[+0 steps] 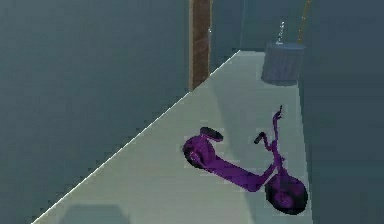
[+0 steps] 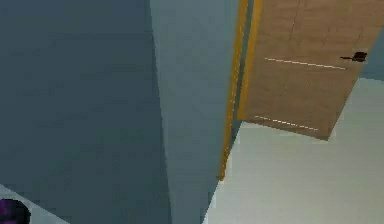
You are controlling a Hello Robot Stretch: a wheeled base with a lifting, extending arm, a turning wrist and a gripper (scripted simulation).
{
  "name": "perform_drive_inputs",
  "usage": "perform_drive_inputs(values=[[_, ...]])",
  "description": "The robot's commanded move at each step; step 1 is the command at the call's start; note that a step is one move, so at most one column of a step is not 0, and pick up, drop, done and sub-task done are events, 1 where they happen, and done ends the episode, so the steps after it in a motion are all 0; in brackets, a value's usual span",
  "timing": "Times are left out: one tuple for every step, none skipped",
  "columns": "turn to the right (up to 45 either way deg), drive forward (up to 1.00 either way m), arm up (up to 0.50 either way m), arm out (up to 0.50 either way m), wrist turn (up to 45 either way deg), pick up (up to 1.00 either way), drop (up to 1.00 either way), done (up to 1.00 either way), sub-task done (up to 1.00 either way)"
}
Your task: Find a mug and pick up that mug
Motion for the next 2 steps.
perform_drive_inputs(values=[[-15.0, 0.0, 0.0, 0.0, 0.0, 0.0, 0.0, 0.0, 0.0], [0.0, 1.0, 0.0, 0.0, 0.0, 0.0, 0.0, 0.0, 0.0]])
